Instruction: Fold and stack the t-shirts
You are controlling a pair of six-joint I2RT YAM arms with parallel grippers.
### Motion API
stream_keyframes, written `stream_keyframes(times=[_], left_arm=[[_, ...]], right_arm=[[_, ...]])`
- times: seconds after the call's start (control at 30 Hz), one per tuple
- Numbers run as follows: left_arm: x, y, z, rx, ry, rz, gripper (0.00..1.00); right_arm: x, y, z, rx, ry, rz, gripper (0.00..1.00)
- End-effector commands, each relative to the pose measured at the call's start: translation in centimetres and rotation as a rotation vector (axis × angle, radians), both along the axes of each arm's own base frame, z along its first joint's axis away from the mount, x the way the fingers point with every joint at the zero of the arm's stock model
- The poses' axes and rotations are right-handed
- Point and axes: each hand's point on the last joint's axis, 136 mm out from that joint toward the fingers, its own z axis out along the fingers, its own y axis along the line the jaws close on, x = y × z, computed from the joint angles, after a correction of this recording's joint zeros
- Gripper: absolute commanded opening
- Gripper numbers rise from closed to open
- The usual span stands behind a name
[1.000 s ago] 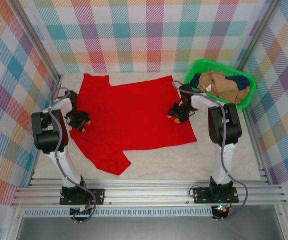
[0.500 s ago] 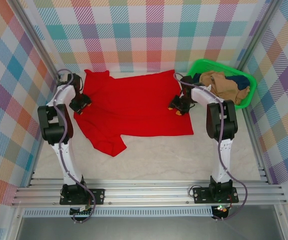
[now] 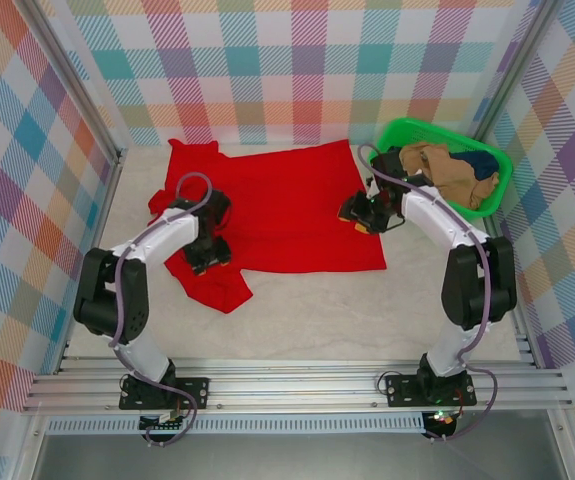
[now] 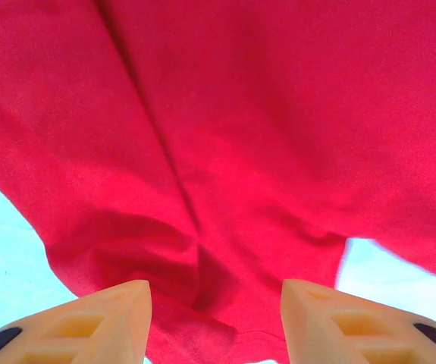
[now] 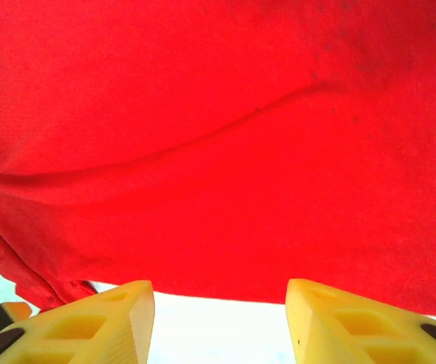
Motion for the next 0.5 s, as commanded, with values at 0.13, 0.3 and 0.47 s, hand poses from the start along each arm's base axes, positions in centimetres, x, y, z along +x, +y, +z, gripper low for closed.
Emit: stream_keyframes(times=[0.13, 0.3, 0.47], left_arm=[[-2.5, -0.1, -1.5, 0.077, 0.079, -0.091, 0.49], [-3.0, -0.9, -2.2, 0.044, 0.089, -0.107, 0.40], [-4.9, -0.3, -2.0, 0.061, 0.137, -0.106, 0.37]], right_arm=[[-2.5, 0.0, 1.0, 0.028, 0.009, 0.015, 0.49], [-2.6, 0.0, 1.1, 0.035, 0.008, 0.011, 0.49], [-2.5, 0.0, 1.1, 0.033, 0.002, 0.012, 0.49]])
